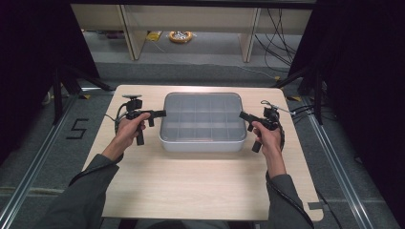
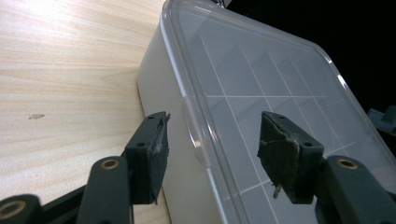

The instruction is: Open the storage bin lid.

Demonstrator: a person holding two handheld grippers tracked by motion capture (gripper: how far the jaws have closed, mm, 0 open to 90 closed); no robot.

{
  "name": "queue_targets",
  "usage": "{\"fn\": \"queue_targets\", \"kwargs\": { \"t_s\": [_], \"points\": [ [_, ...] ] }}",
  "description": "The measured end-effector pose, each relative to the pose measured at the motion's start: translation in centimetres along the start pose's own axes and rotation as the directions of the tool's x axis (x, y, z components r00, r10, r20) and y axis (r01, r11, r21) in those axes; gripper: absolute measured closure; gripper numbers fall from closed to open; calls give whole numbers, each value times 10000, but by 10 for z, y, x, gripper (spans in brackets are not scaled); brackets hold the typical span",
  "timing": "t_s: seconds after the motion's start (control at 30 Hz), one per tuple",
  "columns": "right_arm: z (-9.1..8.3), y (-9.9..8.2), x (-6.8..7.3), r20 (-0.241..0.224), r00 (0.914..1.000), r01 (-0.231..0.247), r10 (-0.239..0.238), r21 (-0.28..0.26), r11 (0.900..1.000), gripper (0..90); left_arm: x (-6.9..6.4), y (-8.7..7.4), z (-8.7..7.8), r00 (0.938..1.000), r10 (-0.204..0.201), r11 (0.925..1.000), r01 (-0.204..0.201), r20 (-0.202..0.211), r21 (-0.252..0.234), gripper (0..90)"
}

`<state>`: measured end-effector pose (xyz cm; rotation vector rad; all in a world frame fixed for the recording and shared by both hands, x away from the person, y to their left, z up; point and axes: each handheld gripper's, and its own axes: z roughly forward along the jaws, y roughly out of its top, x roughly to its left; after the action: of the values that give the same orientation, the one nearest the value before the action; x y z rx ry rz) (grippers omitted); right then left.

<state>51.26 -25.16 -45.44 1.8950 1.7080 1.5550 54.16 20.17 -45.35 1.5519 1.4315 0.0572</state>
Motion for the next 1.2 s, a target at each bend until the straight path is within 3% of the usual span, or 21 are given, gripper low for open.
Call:
{"fn": "queue_targets", "kwargs": {
  "t_s": [0.03,0.07,0.17,0.2,0.23,0.27,0.3,0.47,0.63,0.7,0.73,0.77,0.87,0.9,0.93,0.97,1.03,1.07,1.1,1.13,1.2],
  "points": [
    [1,0,2,33,9995,-300,300,110,9995,481,0,1,1,10000,-3,10000,3,-26,20,428],
    [3,0,0,1,9998,-187,187,60,9998,484,0,1,2,10000,-25,10000,25,-63,31,439],
    [6,0,1,43,9990,-455,454,169,9988,500,1,2,6,10000,-35,10000,36,-72,68,473],
    [7,0,-1,-155,9992,-354,356,177,9992,503,1,2,8,9999,-63,10000,63,-91,61,479],
    [7,0,0,-130,9975,-691,696,338,9970,506,1,2,10,9999,-31,9999,32,-103,99,491],
    [10,-1,-2,-101,9994,-325,326,140,9994,518,1,2,11,9999,-1,9999,4,-156,168,513],
    [10,-1,-2,-101,9994,-325,326,140,9994,518,1,2,13,9998,-31,9998,35,-192,207,513],
    [13,-1,-1,-128,9948,-1007,1010,248,9946,541,-3,-1,18,9998,-21,9996,25,-176,264,546],
    [15,-1,-5,49,9960,-891,891,103,9960,601,-8,-1,18,9994,3,9999,3,-347,157,543],
    [14,-2,-5,-56,9917,-1285,1285,92,9917,621,-8,-1,17,9992,27,9998,-19,-399,186,549],
    [14,-1,-6,37,9946,-1034,1034,9,9946,635,-8,-1,17,9993,9,9999,-4,-385,125,549],
    [14,-2,-5,-83,9898,-1424,1423,-69,9898,645,-8,-2,16,9993,-40,10000,41,-359,36,555],
    [12,-1,-3,-45,9919,-1270,1269,-206,9917,675,-10,0,14,9992,-20,10000,17,-388,-58,568],
    [10,0,-1,-49,9912,-1327,1326,-174,9910,675,-10,1,14,9990,255,9996,-259,-370,-112,569],
    [10,1,-2,83,9968,-796,799,-307,9964,677,-12,0,12,9991,30,10000,-32,-425,-59,570],
    [9,2,1,62,9930,-1174,1177,-397,9923,687,-13,0,11,9990,-30,9999,24,-442,-137,571],
    [7,3,0,31,9967,-809,813,-681,9944,705,-15,1,8,9991,9,9999,-17,-429,-168,576],
    [4,4,5,-142,9915,-1303,1297,-533,9900,707,-16,1,7,9991,0,9998,-9,-420,-216,578],
    [3,5,3,-96,9969,-790,786,-579,9952,707,-17,2,5,9994,-64,9996,55,-340,-271,588],
    [2,6,8,-246,9902,-1386,1373,-641,9883,704,-18,2,4,9994,-30,9995,18,-357,-330,605],
    [-2,7,9,-289,9926,-1196,1179,-637,9908,703,-21,3,1,9991,-16,9989,-3,-415,-466,619]
  ]
}}
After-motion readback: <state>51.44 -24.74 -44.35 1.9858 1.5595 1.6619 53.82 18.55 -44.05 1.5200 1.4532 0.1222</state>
